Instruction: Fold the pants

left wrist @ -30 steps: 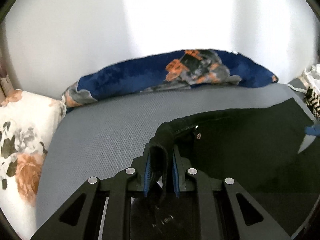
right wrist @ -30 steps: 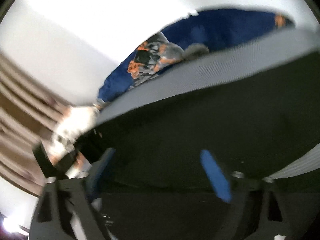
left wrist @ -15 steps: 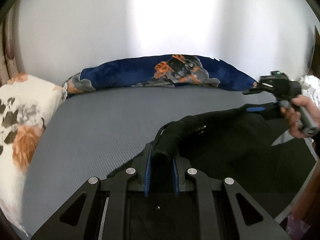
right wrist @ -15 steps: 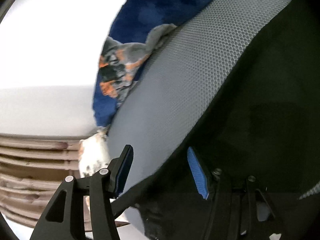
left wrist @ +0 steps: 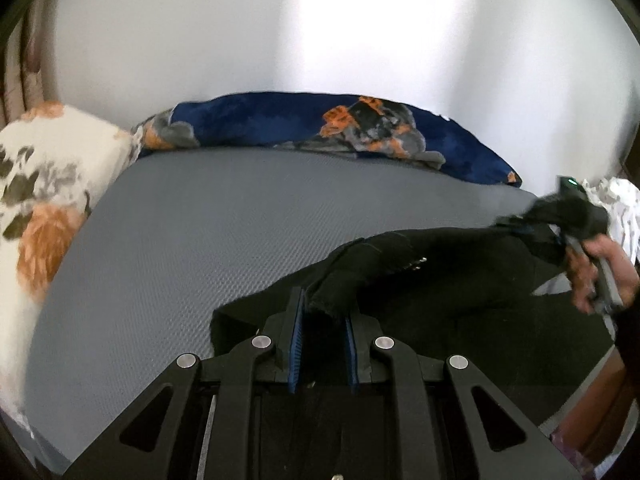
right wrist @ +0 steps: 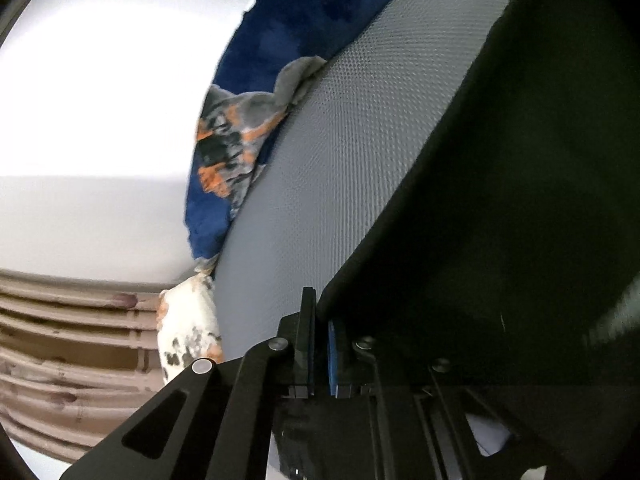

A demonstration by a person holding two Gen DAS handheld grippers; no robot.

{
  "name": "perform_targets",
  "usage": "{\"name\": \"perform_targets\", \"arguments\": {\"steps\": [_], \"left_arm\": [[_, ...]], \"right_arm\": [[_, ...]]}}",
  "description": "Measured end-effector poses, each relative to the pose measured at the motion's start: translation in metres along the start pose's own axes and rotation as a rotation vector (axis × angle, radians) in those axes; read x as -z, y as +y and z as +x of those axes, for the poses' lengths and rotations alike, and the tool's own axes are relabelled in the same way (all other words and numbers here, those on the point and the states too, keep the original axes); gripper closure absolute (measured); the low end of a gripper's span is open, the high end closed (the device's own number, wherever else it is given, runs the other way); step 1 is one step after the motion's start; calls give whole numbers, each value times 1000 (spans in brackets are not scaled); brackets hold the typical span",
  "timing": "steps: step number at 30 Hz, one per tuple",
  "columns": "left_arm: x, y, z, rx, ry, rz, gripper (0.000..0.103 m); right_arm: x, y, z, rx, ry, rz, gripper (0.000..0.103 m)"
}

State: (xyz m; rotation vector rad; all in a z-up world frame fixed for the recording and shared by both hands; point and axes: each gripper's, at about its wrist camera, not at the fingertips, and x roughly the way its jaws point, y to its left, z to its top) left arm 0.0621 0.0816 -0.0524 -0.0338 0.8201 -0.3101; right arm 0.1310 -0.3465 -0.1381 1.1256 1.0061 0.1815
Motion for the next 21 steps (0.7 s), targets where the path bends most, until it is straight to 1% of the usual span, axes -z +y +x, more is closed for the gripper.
{"name": "perform_targets", "arguments": {"steps": [2,6,11,14,18,21], "left_arm": [[7,6,-4,-1,18,-22,85],[25,14,-13,-7,59,-60,85],[56,16,-21,-37,123,-74,84],[72,19,-22,-52,160,-86,84],[93,24,-20,-80,208,-102,84],[103,30,-18,-107,228,-118,84]], "right_arm": [[26,-9,-17,-30,-9,11,97],[74,-29,-37,-47,4,41,97],[121,-50,-49,-20,9,46,97],[139,-56,-53,-6,7,36,97],[157,-67,-53,-7,19,54,97],[168,-76,-52,-5,33,71,97]]}}
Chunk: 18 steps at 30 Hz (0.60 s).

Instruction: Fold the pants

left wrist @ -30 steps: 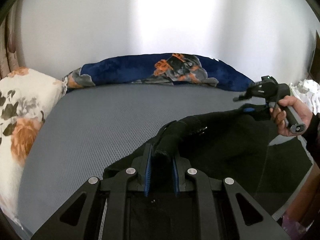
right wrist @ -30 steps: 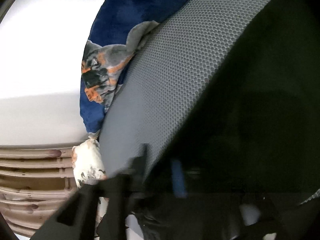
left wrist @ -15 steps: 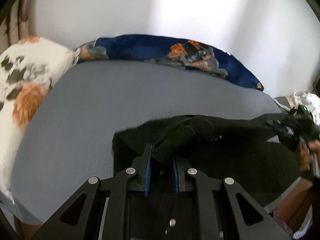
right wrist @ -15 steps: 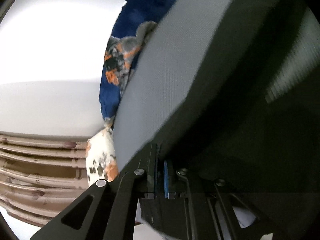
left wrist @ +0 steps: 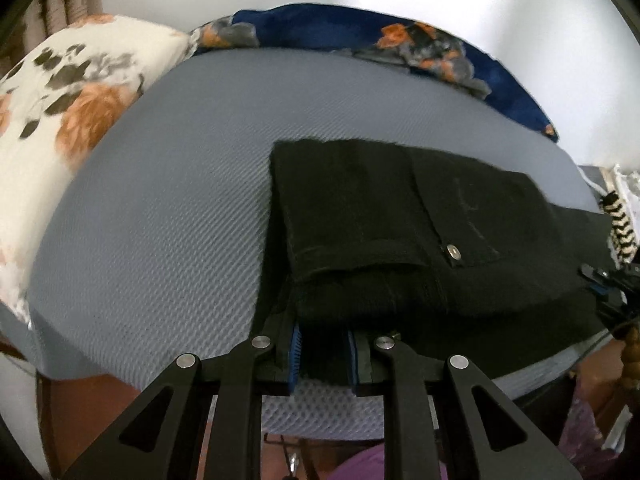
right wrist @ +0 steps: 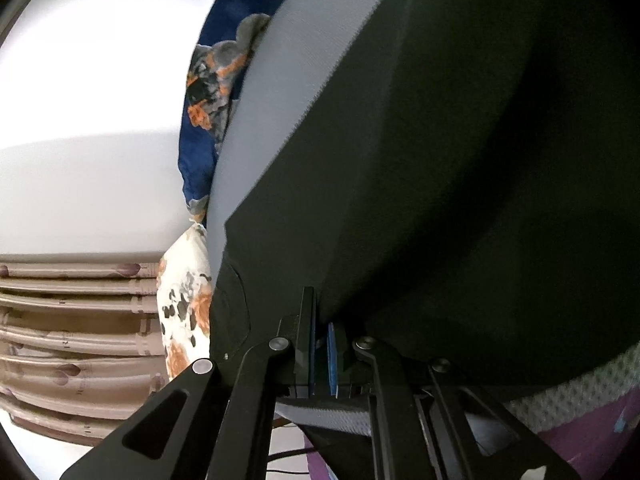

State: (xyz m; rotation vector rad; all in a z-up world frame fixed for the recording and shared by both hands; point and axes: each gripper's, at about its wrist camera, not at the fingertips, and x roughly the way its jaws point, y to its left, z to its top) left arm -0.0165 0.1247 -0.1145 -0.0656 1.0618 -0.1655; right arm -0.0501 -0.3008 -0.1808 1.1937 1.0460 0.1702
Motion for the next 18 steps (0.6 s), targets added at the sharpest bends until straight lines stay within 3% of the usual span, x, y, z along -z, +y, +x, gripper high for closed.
{"name": "perform_targets", "arguments": {"steps": [7,10,13,14,15,16,18], "left_arm": [[16,20,8,-60,58,-47,84],[21,24,9,-162,69,-35,83],[19,26,-7,-340,21,-25,80],[17,28,-15,-392,-8,-27,72],[15,29,-23,-418,-32,-38,57],[14,29,-32,-421,-52,-54,51],[8,18,-49,-312,-81,-55,49]], "right_arm": [[21,-16,10,26,43,9,97],[23,-28,16,31,51,24,97],[23,-33,16,-3,51,19,97],[23,-34,15,-29,44,19,95],[23,-34,14,-51,38,21,94],[22,-35,12,-87,30,26,91],[18,-40,6,-155,-1,33,83]]}}
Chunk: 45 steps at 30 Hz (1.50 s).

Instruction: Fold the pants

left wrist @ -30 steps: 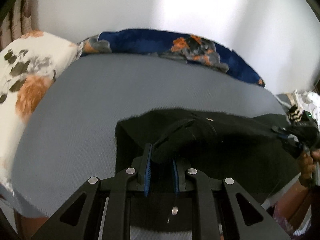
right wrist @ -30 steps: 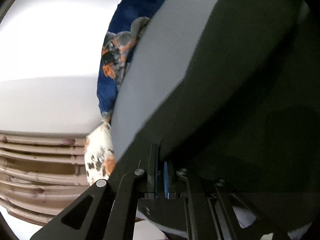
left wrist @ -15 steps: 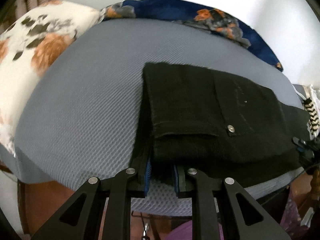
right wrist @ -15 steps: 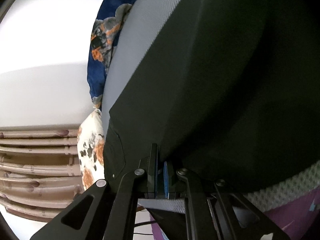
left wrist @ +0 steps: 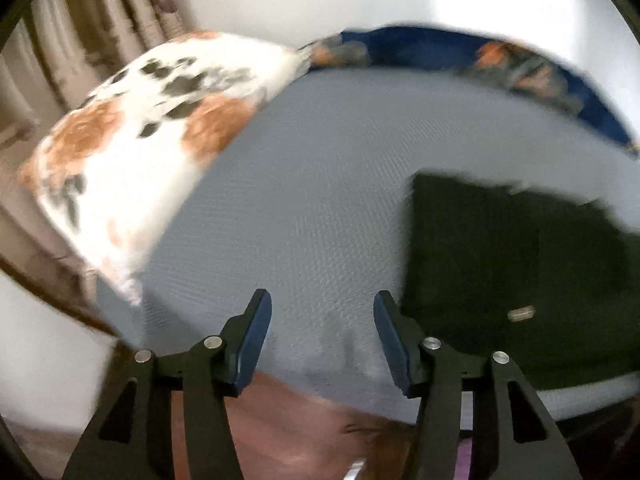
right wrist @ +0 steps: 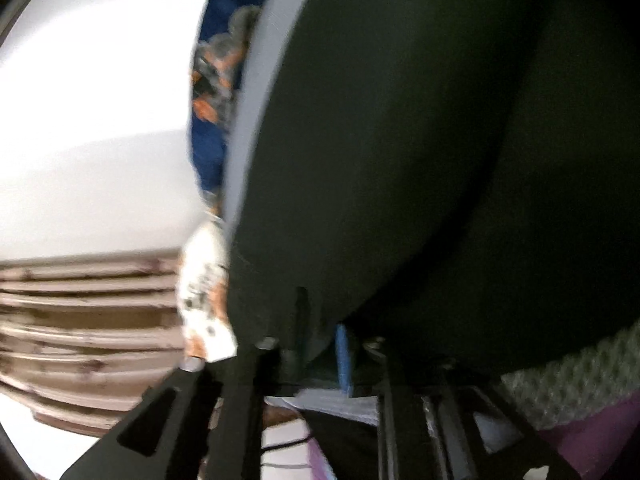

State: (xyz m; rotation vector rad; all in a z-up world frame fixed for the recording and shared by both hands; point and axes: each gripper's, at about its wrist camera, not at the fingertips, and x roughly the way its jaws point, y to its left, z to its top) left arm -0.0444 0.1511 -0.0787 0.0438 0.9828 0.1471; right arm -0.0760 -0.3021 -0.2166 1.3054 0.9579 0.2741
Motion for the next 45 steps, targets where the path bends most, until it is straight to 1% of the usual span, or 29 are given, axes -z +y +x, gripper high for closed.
{"name": "perform_targets", "arguments": {"steps": [1,3,4,5,6,8,10,11,13,14,15,17,18,20,22,25,26,29,30,33,35,37,40,42,44,45], "left_arm": [[-4,-13,-9,102,9,29,49],[-9,-44,-22,261,27,95,48],[-11,-64,-28,336,29,130,47],[-10,-92,-37,419,29,178,45],[-10,-109,-41,464,33,208,44],[-6,-154,-50,578,53,287,44],[1,-194,-57,655,68,369,44],[8,-217,-58,695,89,416,44],[15,-247,-57,738,132,466,44],[21,-260,-54,772,167,488,44],[27,-271,-50,817,212,496,44],[36,-285,-43,884,290,501,44],[40,-291,-38,892,320,495,44],[43,-299,-23,904,390,452,44],[42,-298,-11,961,460,366,44],[31,-291,5,1033,502,215,44],[29,-290,12,1044,525,170,44],[27,-292,27,1039,580,110,44],[27,-293,30,1045,584,94,43],[25,-294,37,1032,586,43,43],[26,-294,41,1030,588,-15,43],[24,-290,46,1035,570,-96,44],[23,-278,50,1104,506,-247,44],[20,-274,53,1130,465,-329,44],[20,-269,56,1157,443,-392,44],[20,-263,61,1156,443,-405,52]], "right_arm": [[-3,-1,-2,-19,-13,-4,82],[-8,-4,-7,-64,-36,0,79],[-10,-5,-10,-89,-49,5,77],[-12,-6,-14,-104,-67,4,74],[-15,-7,-19,-111,-90,-5,73],[-19,-9,-28,-131,-124,-7,66],[-25,-15,-41,-156,-174,11,60],[-27,-17,-46,-165,-192,20,57],[-31,-22,-54,-195,-219,46,55],[-33,-24,-58,-216,-222,59,54],[-34,-24,-60,-233,-223,62,54],[-35,-21,-62,-242,-222,45,54],[-35,-17,-65,-239,-220,24,54],[-36,-8,-70,-224,-221,-23,54],[-38,-2,-75,-209,-230,-56,54],[-42,-2,-81,-200,-234,-73,54],[-42,-1,-81,-206,-238,-67,54],[-45,-1,-82,-211,-242,-65,54],[-45,-2,-82,-211,-243,-66,54],[-47,-4,-85,-223,-241,-62,54],[-48,-4,-86,-232,-242,-60,54],[-48,-6,-89,-243,-243,-54,54],[-51,-11,-87,-267,-248,-14,54],[-54,-18,-87,-285,-253,22,54],[-55,-20,-87,-288,-258,37,54],[-55,-20,-87,-288,-259,37,54]]}}
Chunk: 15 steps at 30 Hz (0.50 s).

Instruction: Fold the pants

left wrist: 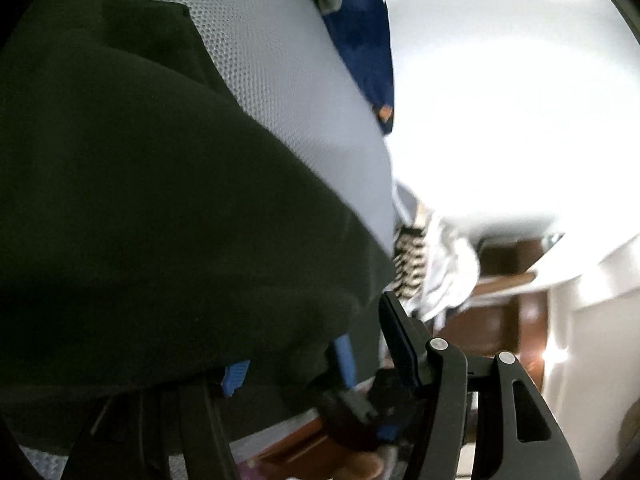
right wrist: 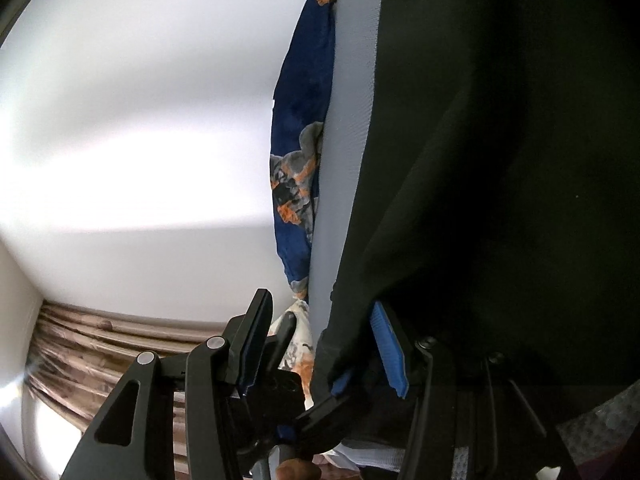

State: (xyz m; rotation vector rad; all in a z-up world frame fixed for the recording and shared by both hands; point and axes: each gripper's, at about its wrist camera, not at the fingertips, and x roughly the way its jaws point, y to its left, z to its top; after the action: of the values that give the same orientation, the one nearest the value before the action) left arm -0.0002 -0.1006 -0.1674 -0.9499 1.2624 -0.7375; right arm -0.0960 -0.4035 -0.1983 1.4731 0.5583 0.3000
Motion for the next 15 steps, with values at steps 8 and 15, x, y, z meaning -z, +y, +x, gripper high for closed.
{"name": "perform_targets", "arguments": {"steps": [8,15], "left_arm": [[1,15,3,-54,23,-13,95],[2,3,-7,6,-20,-27,96]], "right_arm": [[-3,-2,3,12,-18,24,54],[-23,-18,7,-29,-92,124,53]]}}
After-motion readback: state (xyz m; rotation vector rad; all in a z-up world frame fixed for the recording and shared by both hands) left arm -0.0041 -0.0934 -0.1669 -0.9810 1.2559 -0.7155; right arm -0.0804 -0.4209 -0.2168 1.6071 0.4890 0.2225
